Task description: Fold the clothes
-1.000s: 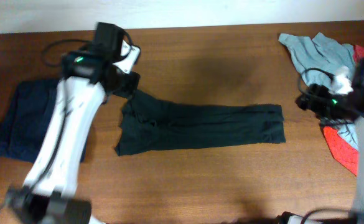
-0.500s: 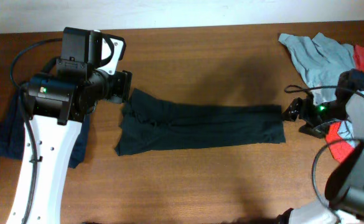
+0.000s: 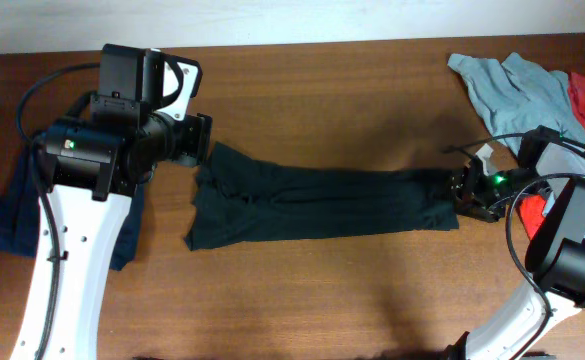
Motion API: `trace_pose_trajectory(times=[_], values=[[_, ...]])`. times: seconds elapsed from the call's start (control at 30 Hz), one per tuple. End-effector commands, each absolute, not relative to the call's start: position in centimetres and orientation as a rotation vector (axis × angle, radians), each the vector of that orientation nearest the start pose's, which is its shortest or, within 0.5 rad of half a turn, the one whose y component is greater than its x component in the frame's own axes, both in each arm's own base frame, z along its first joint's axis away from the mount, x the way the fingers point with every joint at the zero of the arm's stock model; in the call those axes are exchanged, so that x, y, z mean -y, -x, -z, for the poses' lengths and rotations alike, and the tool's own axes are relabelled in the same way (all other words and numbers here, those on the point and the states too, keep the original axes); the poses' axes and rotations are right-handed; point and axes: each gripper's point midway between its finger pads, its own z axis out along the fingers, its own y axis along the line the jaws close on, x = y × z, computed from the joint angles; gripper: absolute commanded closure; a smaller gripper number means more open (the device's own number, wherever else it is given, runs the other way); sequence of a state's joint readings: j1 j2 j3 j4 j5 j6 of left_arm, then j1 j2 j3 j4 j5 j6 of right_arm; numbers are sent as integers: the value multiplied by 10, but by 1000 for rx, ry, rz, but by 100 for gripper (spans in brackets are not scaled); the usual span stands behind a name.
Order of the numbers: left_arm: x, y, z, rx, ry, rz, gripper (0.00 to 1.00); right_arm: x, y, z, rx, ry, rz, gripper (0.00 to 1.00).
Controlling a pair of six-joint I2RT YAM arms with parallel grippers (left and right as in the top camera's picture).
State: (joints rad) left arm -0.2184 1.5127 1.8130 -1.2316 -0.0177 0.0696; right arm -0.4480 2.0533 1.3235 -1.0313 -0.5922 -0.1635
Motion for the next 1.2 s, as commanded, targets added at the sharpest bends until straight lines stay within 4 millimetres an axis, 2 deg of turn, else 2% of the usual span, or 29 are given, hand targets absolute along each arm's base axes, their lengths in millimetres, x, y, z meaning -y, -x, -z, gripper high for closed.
trace_pose_trajectory(times=[0.0, 0.17, 0.23, 0.47, 0.5, 0.53, 0.57, 0.6, 0.63, 0.67, 0.7, 0.77, 0.87, 1.0, 1.17], values=[[79, -359, -310, -2478, -345, 58, 34, 38, -335, -14, -2933, -465, -1045, 32], [78, -357, -309, -2487, -347, 58, 34, 29, -339, -14, -2934, -384, -1043, 38], [78, -356, -308, -2493, -347, 57, 34, 29, -341, -13, -2929, -373, -1035, 46], [78, -355, -307, -2500, -350, 60, 34, 34, -339, -10, -2956, -372, -985, 82], [78, -355, -307, -2500, -350, 60, 34, 34, -339, -10, -2956, -373, -985, 82], [79, -355, -307, -2500, -351, 61, 34, 34, -338, -9, -2961, -382, -980, 77], [79, -355, -307, -2500, -351, 61, 34, 37, -337, -7, -2977, -408, -954, 65], [79, -354, -307, -2501, -351, 61, 34, 42, -334, -4, -3007, -445, -903, 46], [79, -354, -306, -2503, -351, 60, 34, 48, -332, -1, -3032, -483, -853, 37], [78, -354, -306, -2504, -351, 60, 34, 53, -330, 0, -3040, -509, -827, 21], [78, -353, -306, -2506, -352, 60, 34, 56, -330, 0, -3032, -524, -829, 14], [78, -353, -306, -2507, -352, 60, 34, 63, -331, -1, -3005, -556, -844, 8], [78, -353, -306, -2506, -352, 60, 34, 70, -336, -10, -2898, -503, -963, 4], [79, -354, -307, -2501, -351, 60, 34, 85, -338, -13, -2832, -519, -981, 3], [79, -356, -308, -2492, -350, 61, 34, 71, -348, -15, -2803, -427, -1009, 4]])
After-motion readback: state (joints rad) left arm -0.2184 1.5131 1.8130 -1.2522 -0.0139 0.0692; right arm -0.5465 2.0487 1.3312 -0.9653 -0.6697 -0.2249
